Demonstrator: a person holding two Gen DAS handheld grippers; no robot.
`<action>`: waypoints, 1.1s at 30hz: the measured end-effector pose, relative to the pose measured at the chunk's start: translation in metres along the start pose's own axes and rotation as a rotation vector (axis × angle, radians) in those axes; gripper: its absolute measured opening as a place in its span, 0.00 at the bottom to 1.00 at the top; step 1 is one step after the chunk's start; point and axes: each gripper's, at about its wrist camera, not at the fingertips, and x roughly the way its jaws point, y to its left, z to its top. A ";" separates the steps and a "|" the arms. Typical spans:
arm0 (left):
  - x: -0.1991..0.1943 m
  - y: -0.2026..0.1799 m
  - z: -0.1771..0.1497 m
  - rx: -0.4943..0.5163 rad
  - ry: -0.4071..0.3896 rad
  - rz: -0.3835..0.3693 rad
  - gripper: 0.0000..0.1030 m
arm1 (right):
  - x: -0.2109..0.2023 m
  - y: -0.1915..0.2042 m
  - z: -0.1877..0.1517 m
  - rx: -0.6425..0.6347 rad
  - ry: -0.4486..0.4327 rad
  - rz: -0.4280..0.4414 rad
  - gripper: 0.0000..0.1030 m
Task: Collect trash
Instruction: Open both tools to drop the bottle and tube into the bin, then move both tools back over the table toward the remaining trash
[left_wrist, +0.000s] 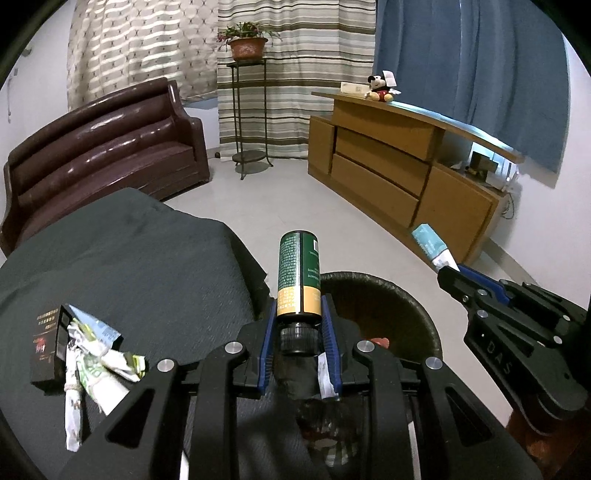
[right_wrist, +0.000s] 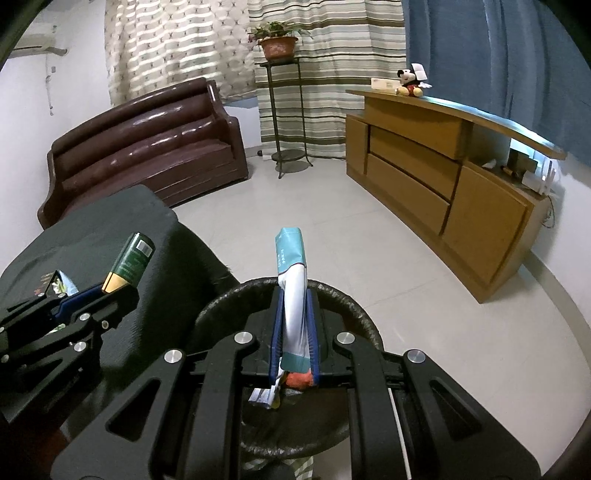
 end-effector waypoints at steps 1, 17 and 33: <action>0.002 -0.001 0.001 0.002 0.002 0.001 0.24 | 0.002 -0.001 0.000 0.002 0.000 -0.004 0.12; 0.011 0.001 0.003 0.004 0.002 0.045 0.52 | 0.008 -0.004 -0.002 0.024 -0.002 -0.030 0.34; -0.034 0.044 -0.013 -0.056 -0.007 0.106 0.53 | -0.011 0.047 -0.006 -0.050 0.003 0.049 0.37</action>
